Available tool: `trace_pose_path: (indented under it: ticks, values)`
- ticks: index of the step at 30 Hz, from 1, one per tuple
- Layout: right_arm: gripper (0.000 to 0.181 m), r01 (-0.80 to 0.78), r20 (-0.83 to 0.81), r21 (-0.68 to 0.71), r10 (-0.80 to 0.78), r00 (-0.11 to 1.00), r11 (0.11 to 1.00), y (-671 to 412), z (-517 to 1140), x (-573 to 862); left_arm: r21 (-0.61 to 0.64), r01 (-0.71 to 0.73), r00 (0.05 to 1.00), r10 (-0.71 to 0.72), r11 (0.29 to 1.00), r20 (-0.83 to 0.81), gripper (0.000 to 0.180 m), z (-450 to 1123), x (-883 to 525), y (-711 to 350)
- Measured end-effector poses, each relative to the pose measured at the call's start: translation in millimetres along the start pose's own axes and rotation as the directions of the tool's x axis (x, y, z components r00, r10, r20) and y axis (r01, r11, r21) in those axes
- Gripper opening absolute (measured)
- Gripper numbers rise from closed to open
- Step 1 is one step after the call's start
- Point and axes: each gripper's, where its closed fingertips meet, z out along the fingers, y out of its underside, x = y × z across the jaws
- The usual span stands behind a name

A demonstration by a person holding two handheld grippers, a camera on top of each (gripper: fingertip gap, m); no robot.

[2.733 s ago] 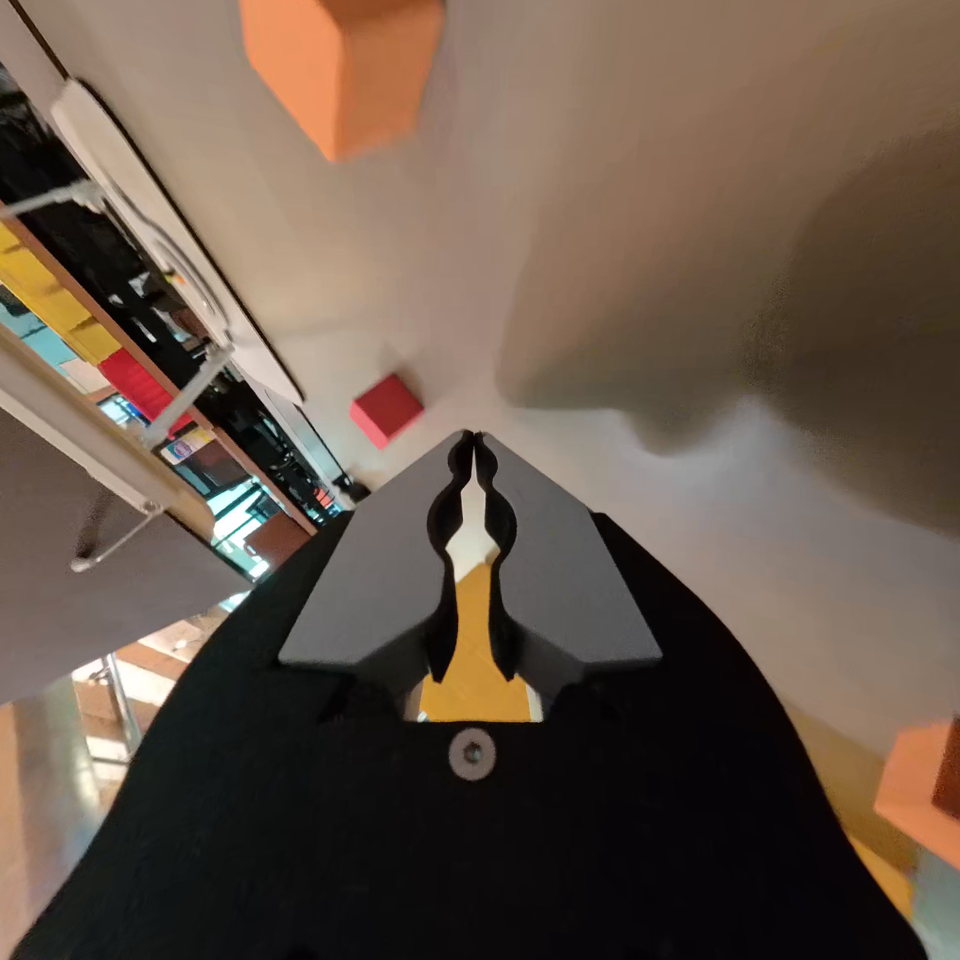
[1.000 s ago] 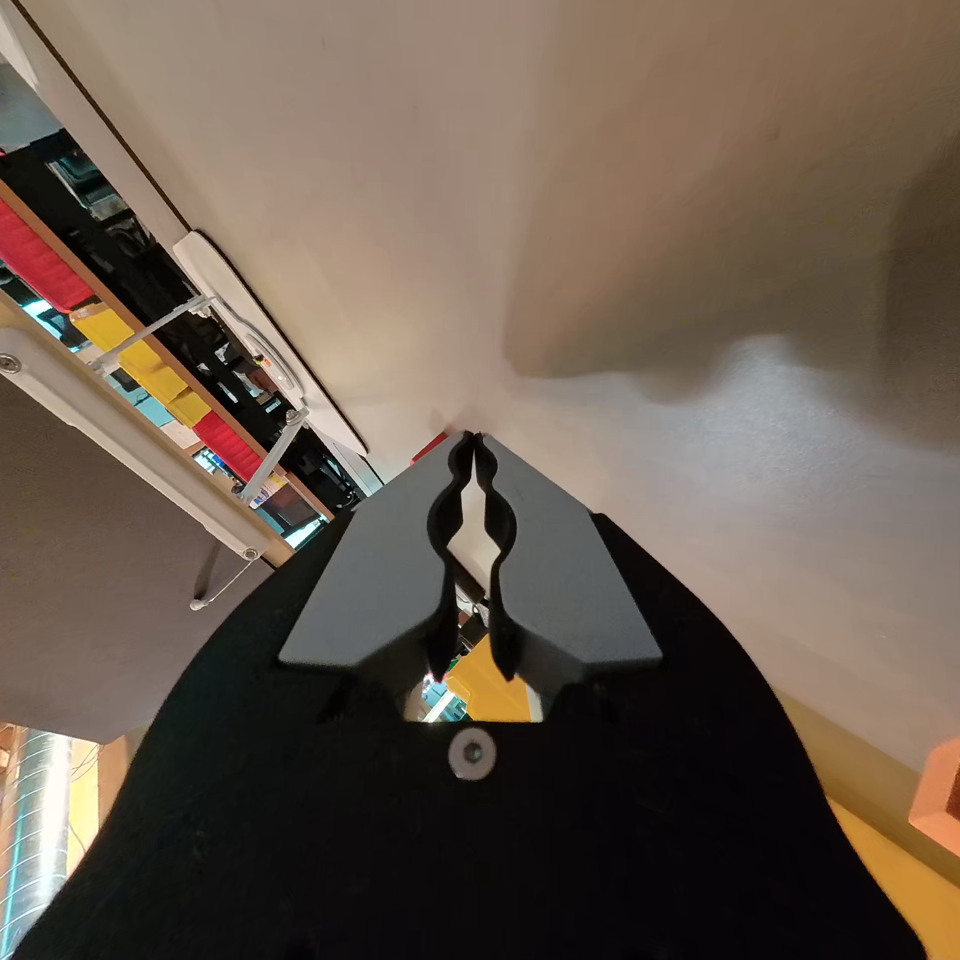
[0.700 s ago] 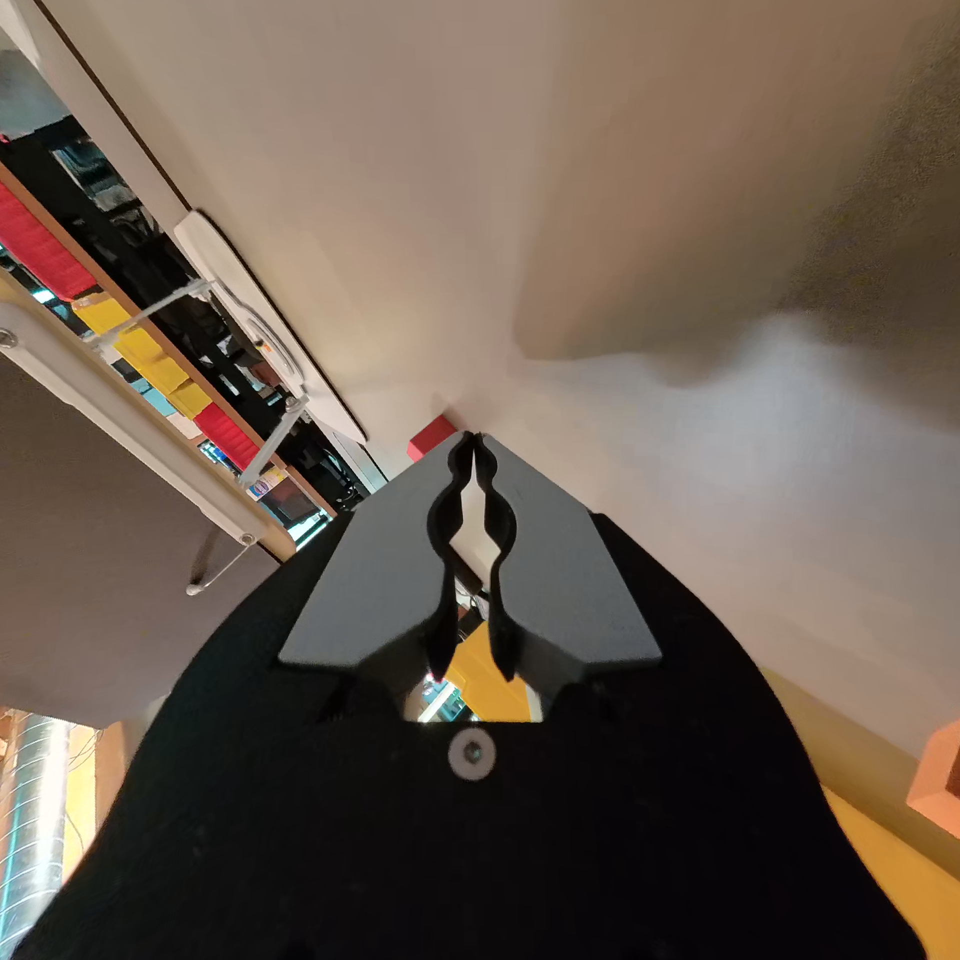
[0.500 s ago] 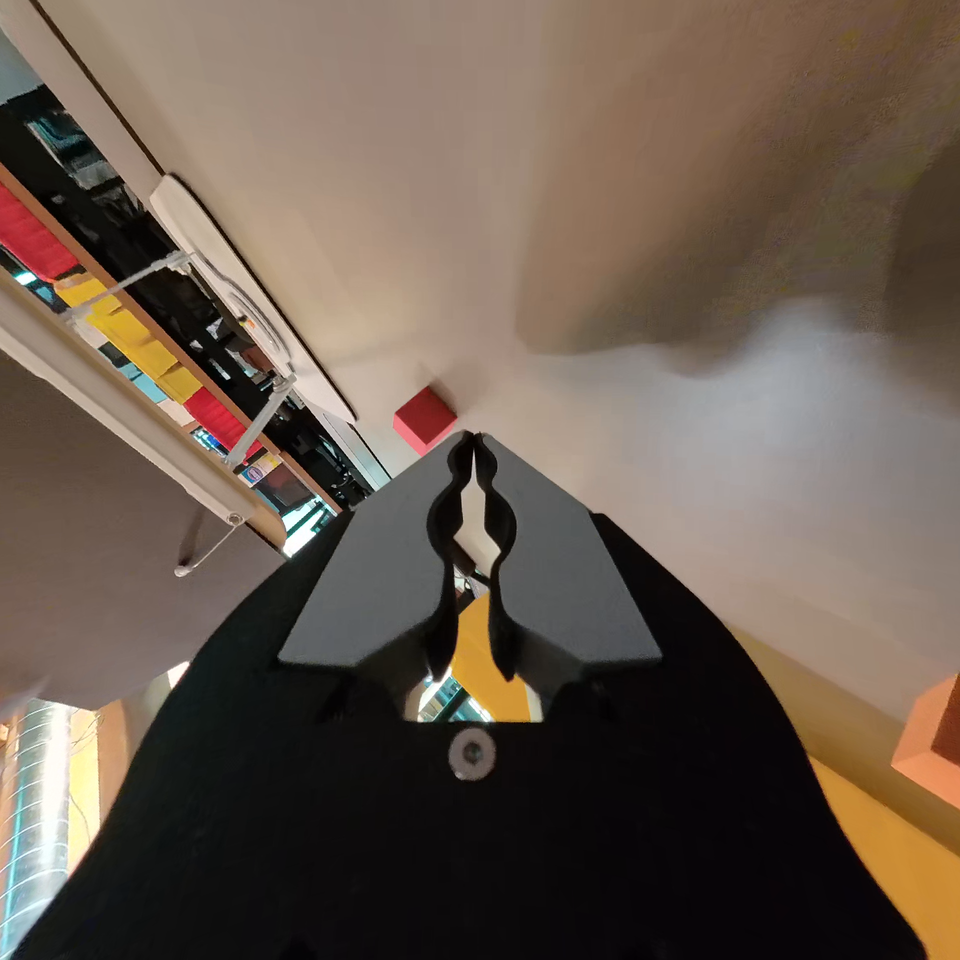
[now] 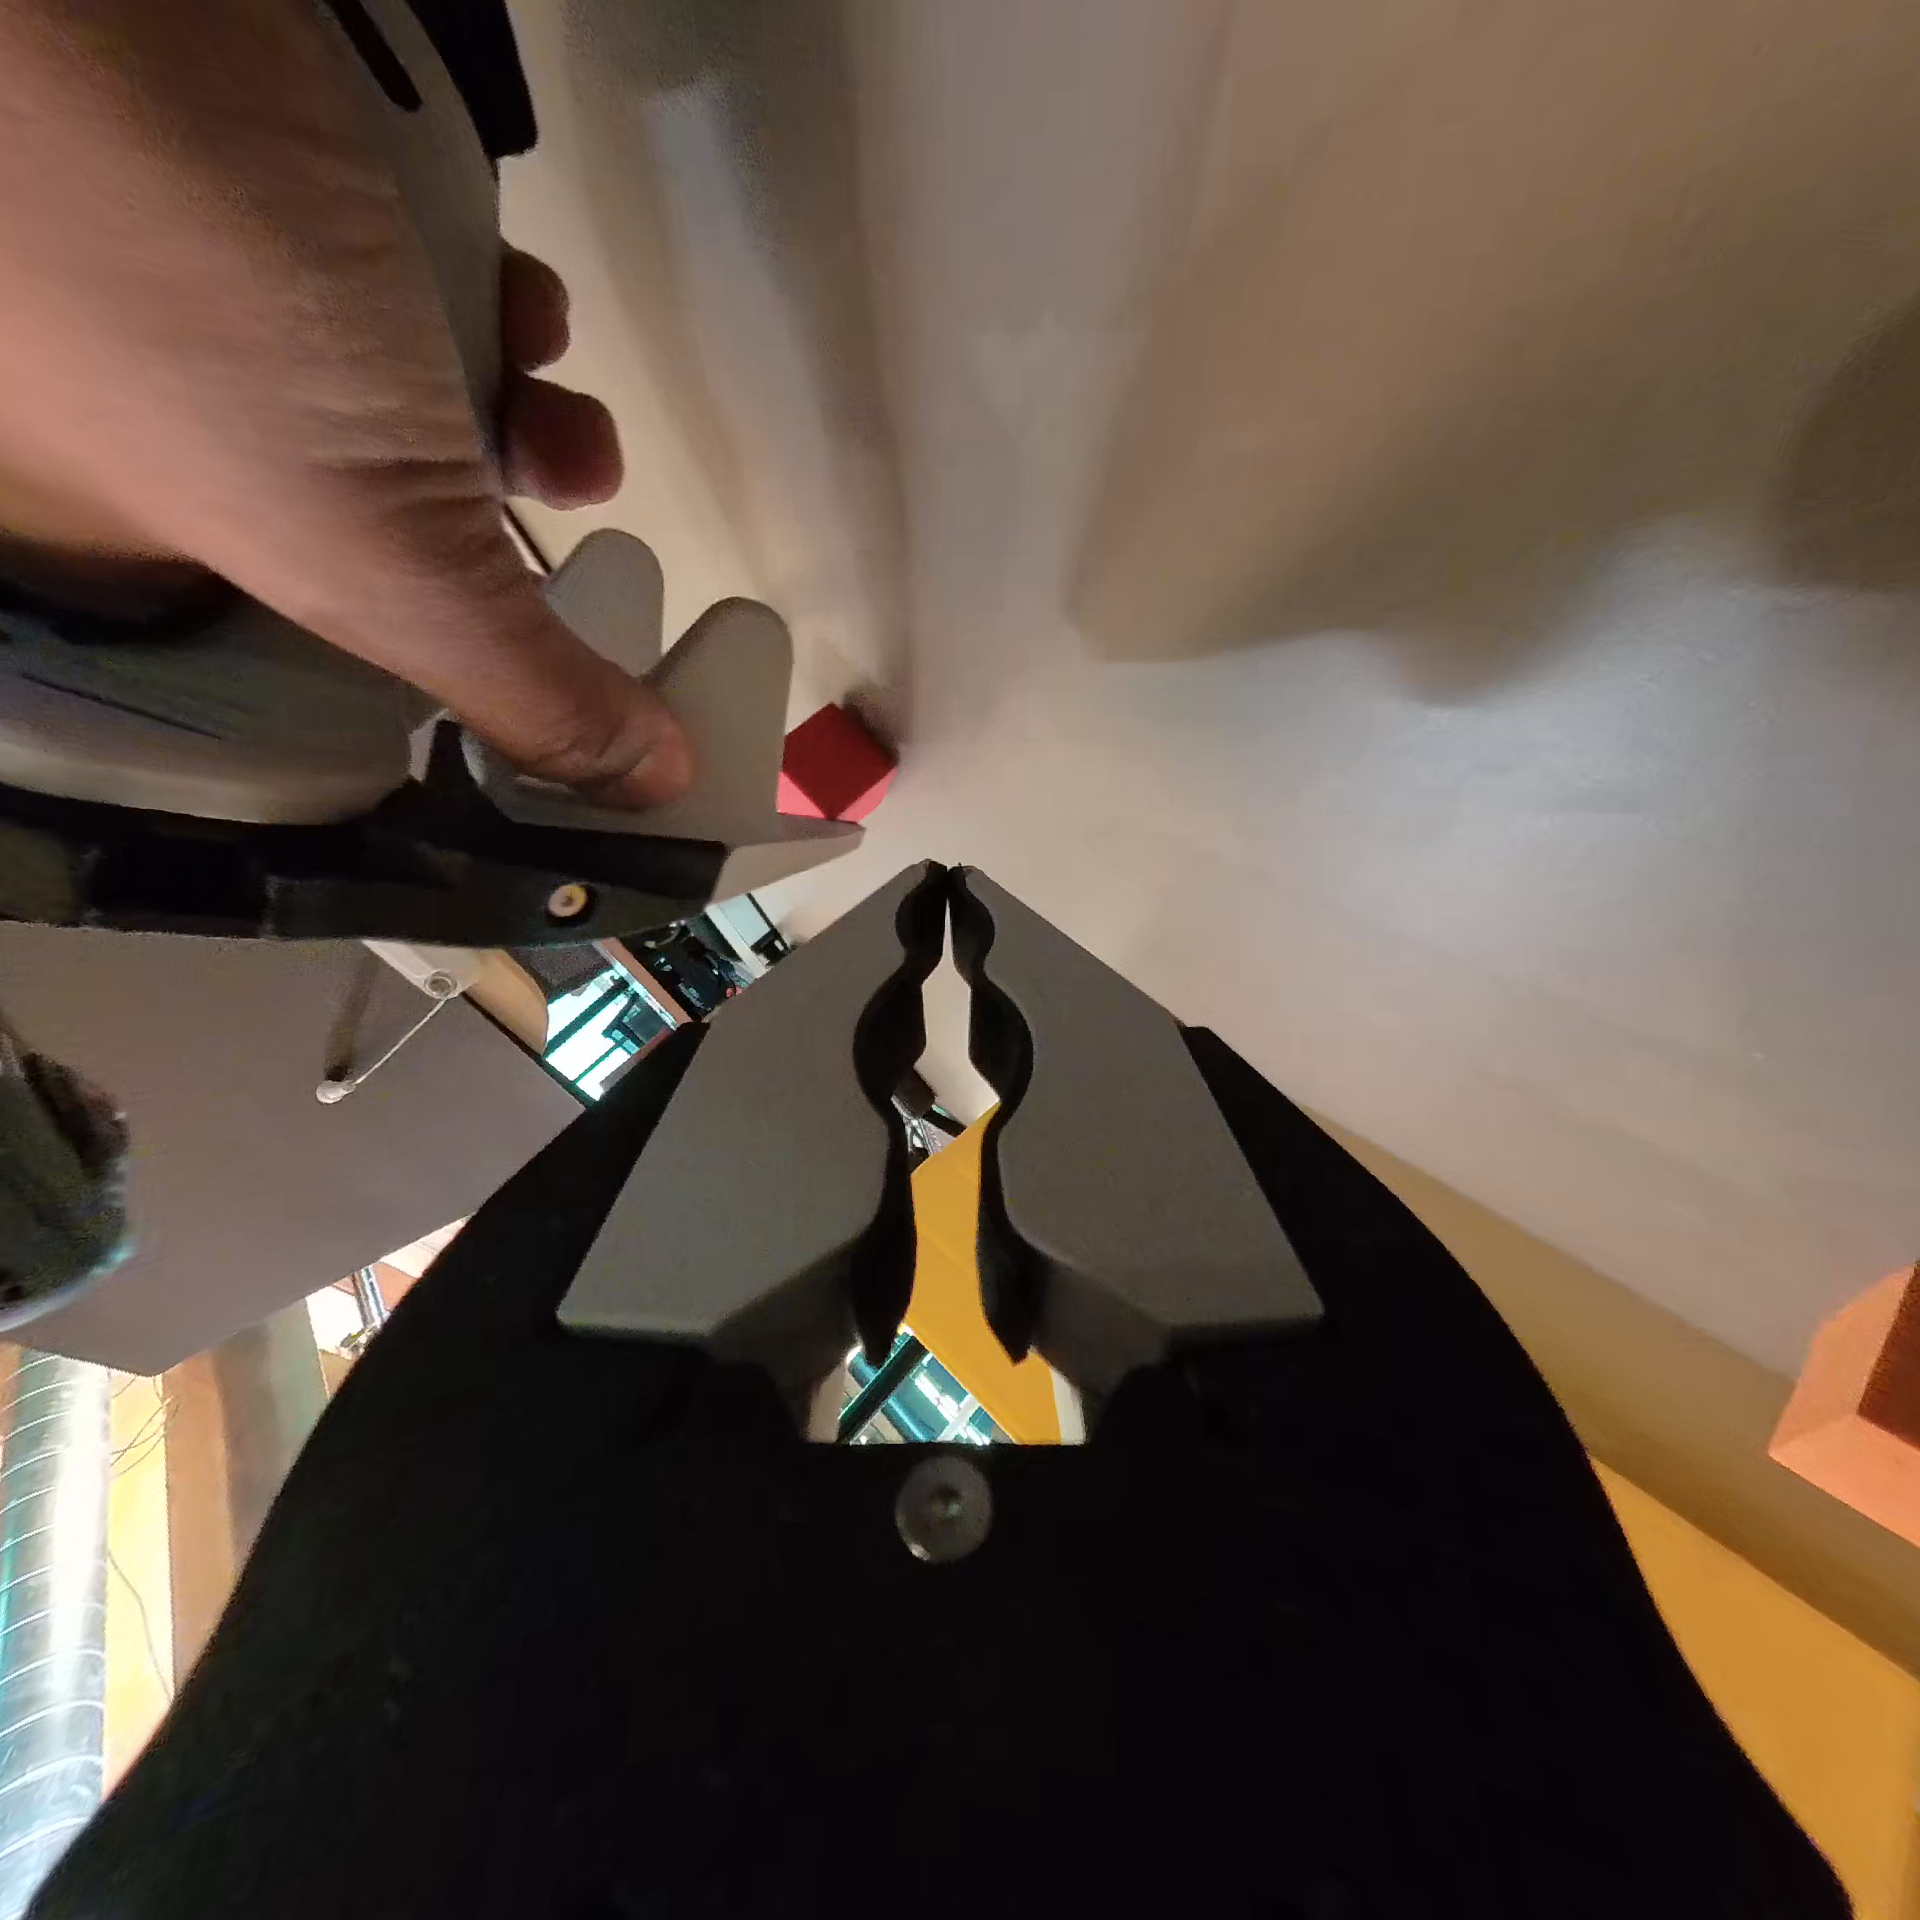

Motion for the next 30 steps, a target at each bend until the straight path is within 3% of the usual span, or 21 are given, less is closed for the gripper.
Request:
trace_pose_path:
  ticks: [7, 13, 18, 30]
  values:
    - [0.031, 0.027, -0.039, 0.233, -0.019, 0.999, 0.972, -76.5, -98.5, -15.4, 0.012, -0.01, 1.0, 0.011, 1.0, -0.001, 0.0, 1.4, 0.8, -7.7]
    - [0.031, 0.123, 0.187, 0.423, -0.219, 0.958, 0.898, -169.8, -218.8, -130.2, 0.025, -0.017, 1.0, 0.017, 1.0, 0.008, 0.0, 1.7, -3.3, -18.1]
    - [0.031, 0.186, 0.301, 0.403, -0.322, 0.898, 0.896, -187.1, -246.2, -192.5, 0.035, -0.023, 1.0, 0.022, 0.999, 0.016, 0.0, -1.5, -5.2, -25.1]
    - [0.031, 0.203, 0.41, 0.284, -0.31, 0.858, 0.937, -189.7, -231.8, -216.4, 0.036, -0.036, 0.999, 0.035, 0.999, 0.018, 0.0, -0.8, -4.9, -28.6]
